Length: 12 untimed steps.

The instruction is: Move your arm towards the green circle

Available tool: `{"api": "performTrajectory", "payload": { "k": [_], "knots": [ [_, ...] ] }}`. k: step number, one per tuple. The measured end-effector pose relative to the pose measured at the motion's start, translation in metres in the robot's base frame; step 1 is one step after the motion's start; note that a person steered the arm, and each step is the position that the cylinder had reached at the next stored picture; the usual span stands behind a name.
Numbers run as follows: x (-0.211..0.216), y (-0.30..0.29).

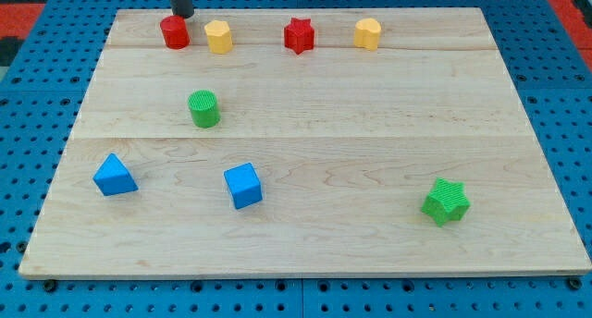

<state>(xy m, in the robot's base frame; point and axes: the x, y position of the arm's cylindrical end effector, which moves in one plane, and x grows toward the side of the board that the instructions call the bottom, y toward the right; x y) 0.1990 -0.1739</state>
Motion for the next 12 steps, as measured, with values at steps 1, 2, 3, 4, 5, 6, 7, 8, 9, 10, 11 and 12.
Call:
{"api": "performTrajectory", "payload": {
  "k": [1, 2, 3, 4, 5, 6, 7, 8, 9, 10, 11, 12],
  "knots": [
    [0.019, -0.001],
    [0.021, -0.011],
    [0.009, -0.028],
    [0.023, -0.099],
    [0.089, -0.107],
    [0.12, -0.075],
    [0.12, -0.074],
    [0.133, -0.031],
    [0.152, -0.013],
    [0.153, -0.014],
    [0.188, 0.012],
    [0.192, 0.092]
  ]
}}
